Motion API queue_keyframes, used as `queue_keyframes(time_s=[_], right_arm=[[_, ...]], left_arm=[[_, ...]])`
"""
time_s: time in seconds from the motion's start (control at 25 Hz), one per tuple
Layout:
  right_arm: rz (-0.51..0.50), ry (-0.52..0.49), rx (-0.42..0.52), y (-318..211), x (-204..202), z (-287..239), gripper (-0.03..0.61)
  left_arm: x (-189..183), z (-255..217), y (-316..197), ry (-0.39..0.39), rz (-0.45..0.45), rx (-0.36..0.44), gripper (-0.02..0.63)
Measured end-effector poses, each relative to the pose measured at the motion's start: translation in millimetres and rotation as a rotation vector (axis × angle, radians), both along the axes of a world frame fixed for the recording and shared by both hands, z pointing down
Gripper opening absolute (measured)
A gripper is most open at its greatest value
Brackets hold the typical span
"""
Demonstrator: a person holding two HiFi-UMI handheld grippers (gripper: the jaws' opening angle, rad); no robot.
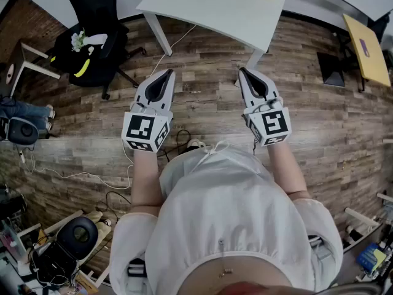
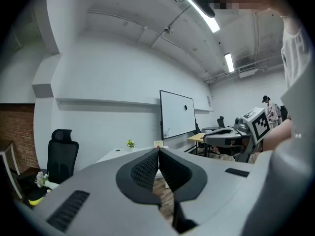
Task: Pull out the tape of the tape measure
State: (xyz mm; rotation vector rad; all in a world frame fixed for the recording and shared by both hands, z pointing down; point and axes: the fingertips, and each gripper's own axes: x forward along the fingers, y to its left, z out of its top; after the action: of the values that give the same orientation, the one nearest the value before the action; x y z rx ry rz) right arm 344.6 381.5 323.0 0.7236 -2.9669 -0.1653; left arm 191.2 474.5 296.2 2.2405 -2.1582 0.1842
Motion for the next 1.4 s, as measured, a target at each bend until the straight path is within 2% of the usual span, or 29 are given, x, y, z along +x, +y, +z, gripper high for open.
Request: queue_keyframes(time_s=[0.56, 0.72, 0.76, 0.8, 0.84, 0.88, 1.04, 1.4], right_arm=[[0.046, 0.014, -0.031, -8, -17, 5, 0.000], [0.102, -0.010, -0.057, -12, -35, 7, 0.001], [0.119, -0.015, -0.062, -13, -43, 8, 0.019], [0.125, -0.017, -0.065, -14, -52, 9, 0.144], [0.126, -0.017, -0.068, -13, -61, 11, 0.292], [0.130, -0.016, -0.067, -12, -70, 11, 0.348], [0.153, 0.001, -0.038, -4, -97, 9, 0.356], [0.085, 0.046, -0.054, -22, -167, 24, 0.354]], left_arm=[[-25, 6, -9, 0.047, 0.014, -0.010, 0.021], [-54, 13, -9, 0.093, -0.001, 0.004, 0.023], [-67, 15, -8, 0.108, -0.013, 0.015, 0.087], [-80, 16, -7, 0.120, -0.023, 0.026, 0.239], [-92, 17, -4, 0.125, -0.030, 0.034, 0.332], [-103, 18, -1, 0.125, -0.035, 0.037, 0.336], [-138, 18, 15, 0.092, -0.031, 0.026, 0.339], [-202, 28, 17, 0.094, -0.093, 0.011, 0.337]])
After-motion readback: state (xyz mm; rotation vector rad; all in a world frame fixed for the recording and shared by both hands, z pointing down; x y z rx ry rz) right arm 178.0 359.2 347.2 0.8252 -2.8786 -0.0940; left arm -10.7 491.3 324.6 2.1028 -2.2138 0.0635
